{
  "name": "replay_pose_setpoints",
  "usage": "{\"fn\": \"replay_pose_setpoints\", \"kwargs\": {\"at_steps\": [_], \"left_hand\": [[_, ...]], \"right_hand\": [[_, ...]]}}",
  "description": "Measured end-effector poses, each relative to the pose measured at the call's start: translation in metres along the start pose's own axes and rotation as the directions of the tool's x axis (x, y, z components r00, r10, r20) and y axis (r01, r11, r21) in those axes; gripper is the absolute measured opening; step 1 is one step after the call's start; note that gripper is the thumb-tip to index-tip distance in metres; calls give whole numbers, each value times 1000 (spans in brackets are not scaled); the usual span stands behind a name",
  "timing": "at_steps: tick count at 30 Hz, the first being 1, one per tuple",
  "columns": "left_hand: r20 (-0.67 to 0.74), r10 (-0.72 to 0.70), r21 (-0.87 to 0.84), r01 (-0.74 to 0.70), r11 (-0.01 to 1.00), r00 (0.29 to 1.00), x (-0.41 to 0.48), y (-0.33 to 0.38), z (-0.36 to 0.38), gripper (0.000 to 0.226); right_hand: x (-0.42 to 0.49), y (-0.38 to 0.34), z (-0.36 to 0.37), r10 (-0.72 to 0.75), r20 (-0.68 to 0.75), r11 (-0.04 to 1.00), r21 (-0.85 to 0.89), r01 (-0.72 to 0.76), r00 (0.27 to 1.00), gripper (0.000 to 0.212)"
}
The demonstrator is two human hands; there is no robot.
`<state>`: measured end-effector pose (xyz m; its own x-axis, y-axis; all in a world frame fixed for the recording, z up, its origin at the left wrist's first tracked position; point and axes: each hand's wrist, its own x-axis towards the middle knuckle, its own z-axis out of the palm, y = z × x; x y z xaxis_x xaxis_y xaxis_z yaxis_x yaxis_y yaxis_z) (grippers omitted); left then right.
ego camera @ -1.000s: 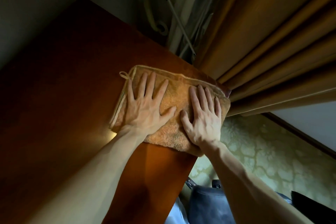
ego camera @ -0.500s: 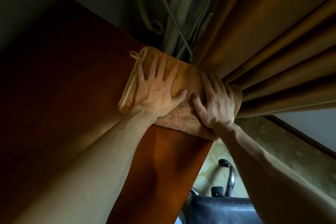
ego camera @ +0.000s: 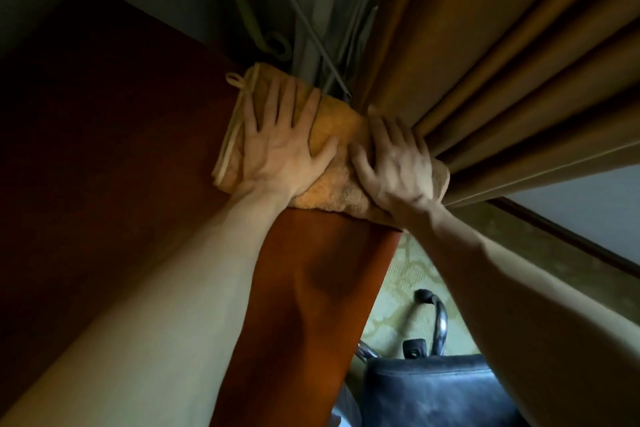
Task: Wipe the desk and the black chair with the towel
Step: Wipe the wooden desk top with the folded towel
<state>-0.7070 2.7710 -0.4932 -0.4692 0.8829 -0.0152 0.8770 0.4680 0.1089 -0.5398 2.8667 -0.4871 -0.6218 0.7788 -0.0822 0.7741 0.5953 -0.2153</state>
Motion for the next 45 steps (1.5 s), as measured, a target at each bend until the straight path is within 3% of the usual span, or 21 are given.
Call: {"fn": "replay_pose_setpoints", "kwargs": {"at_steps": [5, 24, 35, 45], "left_hand": [[11, 7, 17, -7, 1000, 1000, -54, -9, -3, 85], [-30, -125, 46, 126, 991, 992, -297, -64, -6, 81], [-28, -251, 37, 252, 967, 967, -324, -55, -3, 80], [-17, -471, 24, 472, 882, 882, -305, -48, -6, 84]], "right_hand": [[-64, -24, 14, -36, -50, 996, -79, 32, 998, 77], [-263, -116, 43, -116, 72, 993, 14, 116, 991, 78], [-266, -111, 46, -197, 99, 980, 16, 196, 975, 82], [-187, -99, 37, -486, 158, 870, -5, 493, 860, 78]]}}
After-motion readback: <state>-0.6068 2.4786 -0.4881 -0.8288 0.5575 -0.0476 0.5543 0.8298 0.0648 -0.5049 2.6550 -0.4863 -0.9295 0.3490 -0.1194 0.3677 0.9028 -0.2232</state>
